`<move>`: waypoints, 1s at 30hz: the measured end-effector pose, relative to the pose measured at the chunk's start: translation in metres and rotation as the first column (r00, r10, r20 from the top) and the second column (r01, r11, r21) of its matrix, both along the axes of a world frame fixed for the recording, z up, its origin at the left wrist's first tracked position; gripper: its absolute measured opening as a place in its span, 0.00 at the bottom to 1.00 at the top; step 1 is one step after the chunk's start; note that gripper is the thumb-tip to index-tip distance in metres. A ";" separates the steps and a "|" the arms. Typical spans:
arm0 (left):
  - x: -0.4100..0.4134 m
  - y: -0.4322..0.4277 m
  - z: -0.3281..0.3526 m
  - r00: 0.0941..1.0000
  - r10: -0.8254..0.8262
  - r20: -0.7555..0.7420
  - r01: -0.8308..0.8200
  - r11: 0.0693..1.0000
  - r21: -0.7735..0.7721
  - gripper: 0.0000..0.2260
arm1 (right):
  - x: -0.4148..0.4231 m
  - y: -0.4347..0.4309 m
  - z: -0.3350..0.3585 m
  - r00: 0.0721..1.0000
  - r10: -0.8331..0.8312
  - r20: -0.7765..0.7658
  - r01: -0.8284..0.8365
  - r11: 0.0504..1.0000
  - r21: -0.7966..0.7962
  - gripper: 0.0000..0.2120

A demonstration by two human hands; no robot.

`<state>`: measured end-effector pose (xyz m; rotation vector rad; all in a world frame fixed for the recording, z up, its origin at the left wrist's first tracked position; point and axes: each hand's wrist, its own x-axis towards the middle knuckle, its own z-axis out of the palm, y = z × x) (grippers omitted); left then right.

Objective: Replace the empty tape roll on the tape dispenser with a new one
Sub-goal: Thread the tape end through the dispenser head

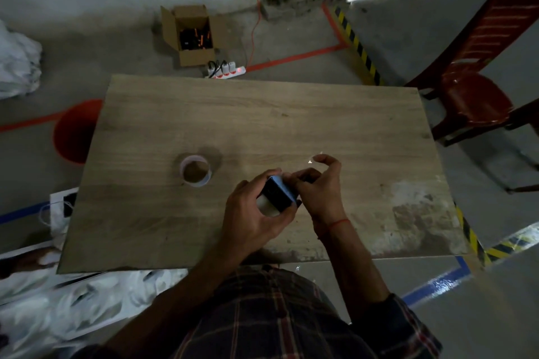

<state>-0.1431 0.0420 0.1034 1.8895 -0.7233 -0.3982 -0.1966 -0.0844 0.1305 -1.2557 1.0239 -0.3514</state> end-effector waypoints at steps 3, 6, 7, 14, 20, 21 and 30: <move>0.000 0.000 -0.001 1.000 -0.014 0.020 0.014 1.000 0.006 0.29 | -0.004 -0.005 -0.009 1.000 -0.009 0.011 0.007 0.993 0.117 0.27; 0.000 0.000 -0.003 0.999 -0.028 0.024 0.027 0.999 0.021 0.28 | -0.007 -0.006 -0.015 0.998 -0.056 0.009 0.053 0.979 0.195 0.28; 0.000 0.000 -0.004 0.999 -0.029 0.021 0.028 0.999 0.027 0.28 | -0.007 -0.006 -0.018 0.996 -0.085 0.006 0.081 0.971 0.223 0.29; -0.004 0.001 -0.006 0.999 -0.042 0.015 0.042 0.999 0.030 0.29 | -0.019 -0.010 -0.024 0.987 -0.158 -0.033 0.159 0.925 0.345 0.29; -0.006 0.002 -0.001 0.997 -0.064 0.037 0.063 0.998 0.022 0.28 | -0.025 -0.012 -0.033 0.986 -0.149 -0.077 0.165 0.947 0.276 0.26; -0.007 0.002 0.000 0.997 -0.066 0.035 0.065 0.998 0.020 0.29 | -0.026 -0.011 -0.035 0.987 -0.129 -0.097 0.147 0.967 0.208 0.25; -0.010 0.009 -0.007 0.998 -0.043 0.042 0.046 0.997 -0.070 0.29 | -0.024 -0.006 -0.032 0.984 -0.078 -0.162 0.076 0.997 -0.019 0.17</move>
